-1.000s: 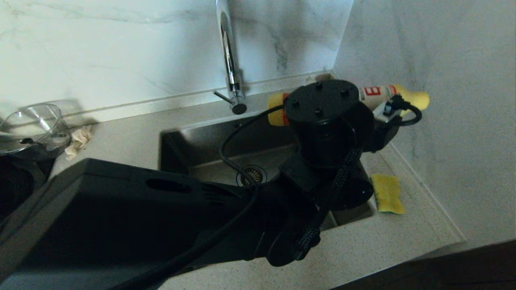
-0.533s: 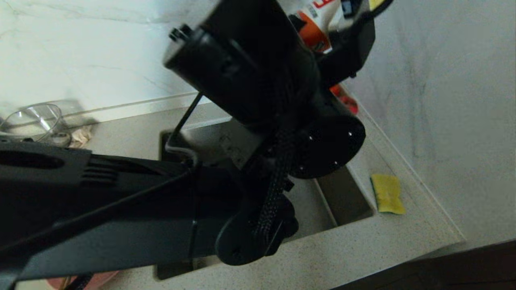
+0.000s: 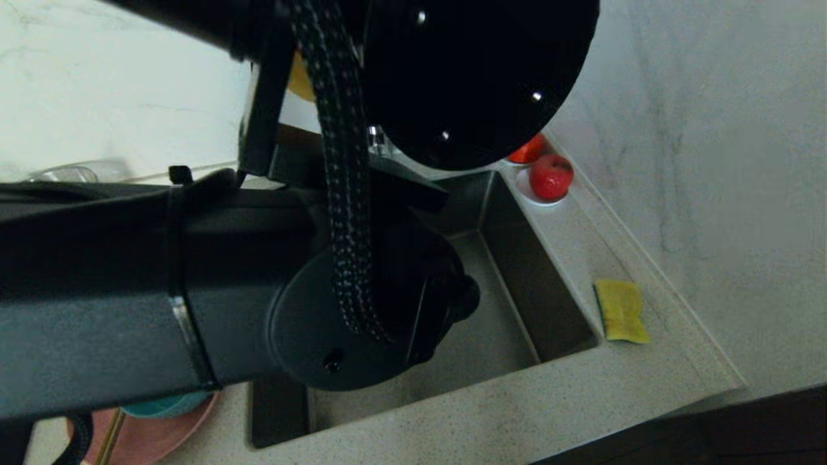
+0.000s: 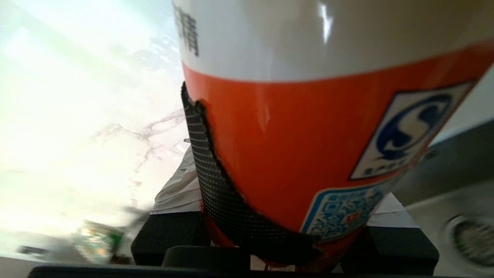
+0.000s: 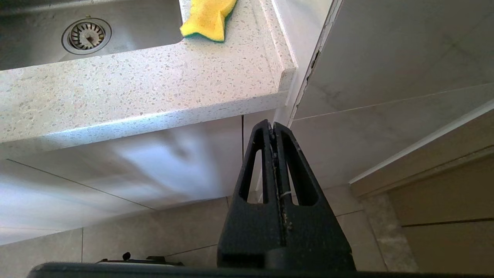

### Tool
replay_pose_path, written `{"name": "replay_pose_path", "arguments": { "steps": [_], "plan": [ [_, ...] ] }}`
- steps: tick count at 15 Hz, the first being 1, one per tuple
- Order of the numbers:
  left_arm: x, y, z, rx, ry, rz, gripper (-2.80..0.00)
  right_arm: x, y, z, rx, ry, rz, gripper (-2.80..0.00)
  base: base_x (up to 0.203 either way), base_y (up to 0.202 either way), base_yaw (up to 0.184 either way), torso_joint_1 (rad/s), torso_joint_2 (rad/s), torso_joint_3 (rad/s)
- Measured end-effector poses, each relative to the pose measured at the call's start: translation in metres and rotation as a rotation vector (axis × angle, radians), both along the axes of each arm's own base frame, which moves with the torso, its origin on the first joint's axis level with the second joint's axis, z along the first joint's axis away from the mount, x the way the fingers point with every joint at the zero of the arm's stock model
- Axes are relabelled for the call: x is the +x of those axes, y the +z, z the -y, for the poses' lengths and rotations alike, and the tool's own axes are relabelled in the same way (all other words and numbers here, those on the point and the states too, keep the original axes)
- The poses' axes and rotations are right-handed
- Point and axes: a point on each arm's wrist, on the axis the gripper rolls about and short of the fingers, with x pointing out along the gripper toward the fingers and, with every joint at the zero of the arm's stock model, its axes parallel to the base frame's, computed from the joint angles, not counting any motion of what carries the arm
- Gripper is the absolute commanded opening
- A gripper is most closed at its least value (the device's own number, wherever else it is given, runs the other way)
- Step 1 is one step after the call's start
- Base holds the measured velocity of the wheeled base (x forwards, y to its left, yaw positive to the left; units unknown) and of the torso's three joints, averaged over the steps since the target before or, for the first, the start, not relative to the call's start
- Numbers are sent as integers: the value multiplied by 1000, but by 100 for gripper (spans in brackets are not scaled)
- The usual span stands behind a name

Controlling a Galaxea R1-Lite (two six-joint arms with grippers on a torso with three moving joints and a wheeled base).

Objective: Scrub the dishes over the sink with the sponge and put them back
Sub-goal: Place the dish soap on the table

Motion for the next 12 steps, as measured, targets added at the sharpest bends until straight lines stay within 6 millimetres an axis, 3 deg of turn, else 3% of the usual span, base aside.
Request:
{"name": "replay_pose_path", "arguments": {
  "steps": [5,12],
  "plan": [
    [-20,26,-13,-177,-25,37,-280,0,0,0,0,0,0,-280,0,0,0,0,0,0],
    [-51,65,-78,-487,0,-64,-280,0,0,0,0,-1,0,-280,0,0,0,0,0,0]
  ]
}}
